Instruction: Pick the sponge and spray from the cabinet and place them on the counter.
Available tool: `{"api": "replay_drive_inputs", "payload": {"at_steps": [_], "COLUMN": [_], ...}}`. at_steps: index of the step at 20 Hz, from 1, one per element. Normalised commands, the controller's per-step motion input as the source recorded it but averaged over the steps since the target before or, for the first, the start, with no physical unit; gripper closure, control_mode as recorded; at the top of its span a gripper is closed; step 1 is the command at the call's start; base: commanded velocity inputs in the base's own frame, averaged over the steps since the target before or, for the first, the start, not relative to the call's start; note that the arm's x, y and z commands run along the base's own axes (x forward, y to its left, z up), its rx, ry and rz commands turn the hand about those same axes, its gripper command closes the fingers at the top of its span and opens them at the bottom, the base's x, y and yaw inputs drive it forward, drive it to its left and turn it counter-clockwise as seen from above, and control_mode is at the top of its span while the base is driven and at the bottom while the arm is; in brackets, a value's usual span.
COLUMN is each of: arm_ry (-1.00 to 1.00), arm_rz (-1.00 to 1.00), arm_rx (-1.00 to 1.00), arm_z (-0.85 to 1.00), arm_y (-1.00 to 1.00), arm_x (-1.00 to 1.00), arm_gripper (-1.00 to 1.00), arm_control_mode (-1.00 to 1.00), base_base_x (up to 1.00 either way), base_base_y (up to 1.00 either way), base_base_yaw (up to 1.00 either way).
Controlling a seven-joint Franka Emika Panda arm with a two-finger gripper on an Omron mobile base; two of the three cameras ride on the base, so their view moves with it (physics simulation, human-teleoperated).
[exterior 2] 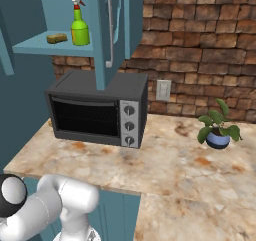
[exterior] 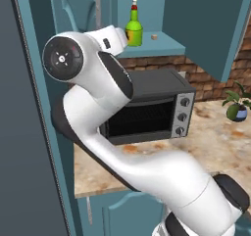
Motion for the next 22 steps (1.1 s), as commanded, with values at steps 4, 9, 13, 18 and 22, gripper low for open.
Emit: {"api": "replay_drive_inputs", "payload": {"at_steps": [4,9,13,18,22], "arm_ry": [-0.12,-0.08,-0.01,0.0,0.0], "arm_rz": [0.0,0.0,0.0,0.03,0.04], "arm_rx": [0.0,0.05,0.15,0.22,0.25], "arm_z": [0.06,0.05,0.05,0.07,0.03], "arm_y": [0.0,-0.33,-0.63,-0.67,-0.62], "arm_x": [-0.78,-0.77,-0.41,-0.24,-0.24], "arm_gripper": [-1.0,-1.0,-1.0,-1.0,-1.0], "arm_control_mode": [-1.0,-1.0,-1.0,-1.0,-1.0], "base_base_x": [0.0,0.0,0.0,0.0,0.0], "base_base_y": [0.0,0.0,0.0,0.0,0.0], "base_base_yaw": [0.0,0.0,0.0,0.0,0.0]}}
